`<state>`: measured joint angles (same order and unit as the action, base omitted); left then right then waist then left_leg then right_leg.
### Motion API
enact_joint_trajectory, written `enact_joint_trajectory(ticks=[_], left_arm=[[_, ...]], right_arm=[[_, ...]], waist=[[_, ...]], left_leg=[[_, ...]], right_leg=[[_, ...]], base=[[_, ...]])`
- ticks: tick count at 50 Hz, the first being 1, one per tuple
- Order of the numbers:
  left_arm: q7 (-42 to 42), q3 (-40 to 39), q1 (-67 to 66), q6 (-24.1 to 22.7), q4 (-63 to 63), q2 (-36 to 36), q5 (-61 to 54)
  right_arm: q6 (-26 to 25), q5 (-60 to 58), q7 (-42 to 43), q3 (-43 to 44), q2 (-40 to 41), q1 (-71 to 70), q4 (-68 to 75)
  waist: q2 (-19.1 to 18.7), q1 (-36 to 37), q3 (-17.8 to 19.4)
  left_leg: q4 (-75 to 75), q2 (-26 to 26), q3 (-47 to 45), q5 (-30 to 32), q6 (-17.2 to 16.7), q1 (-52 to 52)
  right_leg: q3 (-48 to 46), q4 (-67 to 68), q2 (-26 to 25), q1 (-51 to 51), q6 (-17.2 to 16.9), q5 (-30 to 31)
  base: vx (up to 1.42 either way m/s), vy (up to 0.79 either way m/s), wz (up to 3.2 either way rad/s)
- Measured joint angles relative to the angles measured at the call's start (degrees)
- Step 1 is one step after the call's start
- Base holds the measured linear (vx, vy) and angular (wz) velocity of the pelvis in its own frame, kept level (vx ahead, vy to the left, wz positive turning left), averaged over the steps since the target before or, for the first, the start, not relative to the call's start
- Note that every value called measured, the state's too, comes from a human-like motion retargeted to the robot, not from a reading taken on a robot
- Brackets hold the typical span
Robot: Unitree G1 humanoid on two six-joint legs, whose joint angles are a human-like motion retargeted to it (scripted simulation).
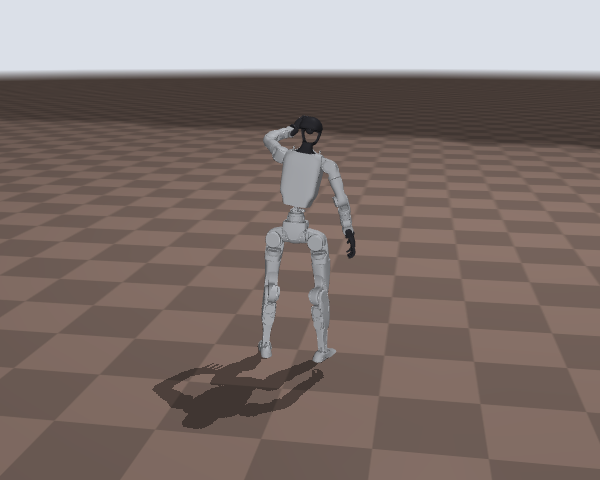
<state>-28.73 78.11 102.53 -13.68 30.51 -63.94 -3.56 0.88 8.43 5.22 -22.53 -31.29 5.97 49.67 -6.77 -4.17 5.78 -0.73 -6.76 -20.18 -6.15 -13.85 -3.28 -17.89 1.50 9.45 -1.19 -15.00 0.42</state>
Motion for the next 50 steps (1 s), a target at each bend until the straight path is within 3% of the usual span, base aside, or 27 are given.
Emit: enact_joint_trajectory(ticks=[3,5,8,10,15,17,20,25,28,30,33,35,40,46,48,50], left_arm=[[-5.63,0.22,1.10,1.71,2.79,3.13,0.78],[-1.29,0.96,0.90,0.57,1.43,3.63,-2.75],[17.90,2.07,-0.67,-1.24,-5.13,1.19,-15.71],[33.30,2.11,-3.37,0.65,-10.94,-1.49,-27.01],[65.86,2.11,-13.44,14.17,-26.51,-8.60,-42.51],[71.94,2.11,-15.76,17.01,-30.48,-10.56,-42.90],[69.24,2.11,-15.31,15.22,-31.21,-11.37,-41.79],[46.26,-1.30,-8.16,4.48,-18.78,-6.27,-35.94],[30.60,-2.74,-2.66,-0.79,-6.78,-0.71,-26.61],[20.63,-2.22,1.26,-1.91,0.44,2.37,-18.25],[14.17,-0.45,5.31,-0.39,7.34,4.99,-9.89],[16.98,1.25,6.59,0.11,8.72,5.57,-9.89],[40.18,2.11,0.96,2.10,-3.76,0.25,-26.17],[67.93,2.11,-13.40,14.93,-27.01,-8.08,-43.01],[71.66,2.11,-16.19,16.65,-31.01,-9.41,-43.96],[69.89,2.11,-16.71,15.23,-32.25,-10.14,-43.38]], right_arm=[[0.13,1.02,1.17,-0.39,0.34,-0.04,0.21],[-0.12,1.07,0.50,-0.53,0.28,-0.10,0.04],[-1.08,0.52,-1.73,-0.59,-0.32,-0.45,-0.42],[-2.12,-0.11,-3.59,-0.55,-1.11,-0.75,-0.74],[-4.67,-3.05,-9.00,0.49,-3.31,-1.00,-2.01],[-5.11,-3.73,-10.00,1.18,-3.36,-0.79,-2.64],[-5.08,-3.30,-9.02,1.89,-2.07,0.17,-3.15],[-3.40,-1.31,-5.94,0.73,-0.45,1.03,-2.10],[-1.96,-0.41,-4.93,-0.37,-0.71,0.25,-0.05],[-1.30,0.17,-4.03,-0.87,-0.68,-0.21,1.33],[-1.03,0.95,-2.96,-1.03,-0.51,-0.49,2.79],[-1.16,1.42,-2.71,-0.90,-0.46,-0.77,3.36],[-2.45,1.74,-3.89,0.63,-2.46,-0.50,2.33],[-5.03,-0.86,-8.12,1.50,-3.28,0.04,0.69],[-5.37,-1.68,-8.83,1.48,-2.61,0.46,0.40],[-5.32,-2.14,-8.62,1.32,-1.69,0.99,0.27]], waist=[[0.33,-0.04,-0.29],[0.41,0.06,-0.41],[0.13,0.31,-0.25],[-0.48,0.53,-0.12],[-2.56,0.69,-0.15],[-2.82,0.59,-0.11],[-2.09,0.84,-0.37],[-0.70,0.91,-0.61],[-0.80,0.33,-0.40],[-0.84,-0.11,-0.45],[-0.95,-0.58,-0.79],[-1.08,-0.70,-0.82],[-3.20,0.38,-0.48],[-4.43,1.73,-0.24],[-4.04,2.14,-0.36],[-3.33,2.49,-0.54]], left_leg=[[-0.11,0.36,0.54,0.11,0.21,0.25],[-0.18,0.47,0.65,0.13,0.16,0.21],[-0.26,0.41,0.40,0.02,-0.03,-0.25],[-0.24,0.26,-0.01,-0.15,-0.15,-0.63],[0.10,-0.31,-1.23,-0.63,-0.47,-1.23],[0.22,-0.43,-1.47,-0.74,-0.55,-1.33],[0.32,-0.34,-1.40,-0.80,-0.51,-1.26],[0.13,0.36,0.06,-0.46,-0.29,-0.79],[-0.18,0.78,1.41,0.01,-0.26,-0.38],[-0.34,1.01,2.16,0.31,-0.26,0.02],[-0.50,1.23,2.81,0.65,-0.36,0.64],[-0.65,1.31,2.98,0.82,-0.52,0.84],[-1.17,1.23,2.12,0.98,-0.78,0.49],[-1.11,0.91,0.13,0.41,-0.73,-0.24],[-0.94,0.83,-0.31,0.19,-0.68,-0.35],[-0.79,0.81,-0.47,0.04,-0.59,-0.40]], right_leg=[[-0.50,-0.11,0.39,-0.09,0.00,-0.02],[-0.65,-0.11,0.50,-0.20,0.00,-0.04],[-0.52,0.00,0.45,-0.45,0.00,-0.09],[-0.20,0.09,0.30,-0.57,0.00,-0.10],[0.88,0.27,-0.27,-0.52,0.00,-0.01],[1.12,0.29,-0.40,-0.52,0.00,0.03],[1.12,0.23,-0.28,-0.56,0.00,0.04],[-0.18,0.09,0.48,-0.99,0.00,-0.14],[-1.44,0.04,0.90,-1.30,0.00,-0.23],[-2.13,-0.03,1.11,-1.32,0.00,-0.20],[-2.75,-0.17,1.32,-1.09,0.00,-0.05],[-2.96,-0.20,1.39,-0.96,0.00,0.04],[-2.34,-0.14,1.23,-0.57,0.00,0.28],[-0.58,0.09,0.86,-0.04,0.00,0.41],[-0.17,0.11,0.79,0.04,0.00,0.43],[-0.02,0.13,0.79,0.03,0.00,0.40]], base=[[0.00,0.01,0.07],[0.00,0.00,0.00],[0.00,0.00,0.00],[0.00,0.00,0.00],[0.01,-0.01,-0.15],[0.00,0.00,0.00],[0.00,0.00,0.00],[0.00,0.02,0.21],[-0.02,0.03,0.36],[-0.02,0.03,0.30],[-0.01,0.02,0.14],[0.00,0.00,0.00],[-0.01,0.00,-0.08],[0.00,0.00,-0.26],[0.00,0.00,-0.09],[0.00,0.00,0.00]])
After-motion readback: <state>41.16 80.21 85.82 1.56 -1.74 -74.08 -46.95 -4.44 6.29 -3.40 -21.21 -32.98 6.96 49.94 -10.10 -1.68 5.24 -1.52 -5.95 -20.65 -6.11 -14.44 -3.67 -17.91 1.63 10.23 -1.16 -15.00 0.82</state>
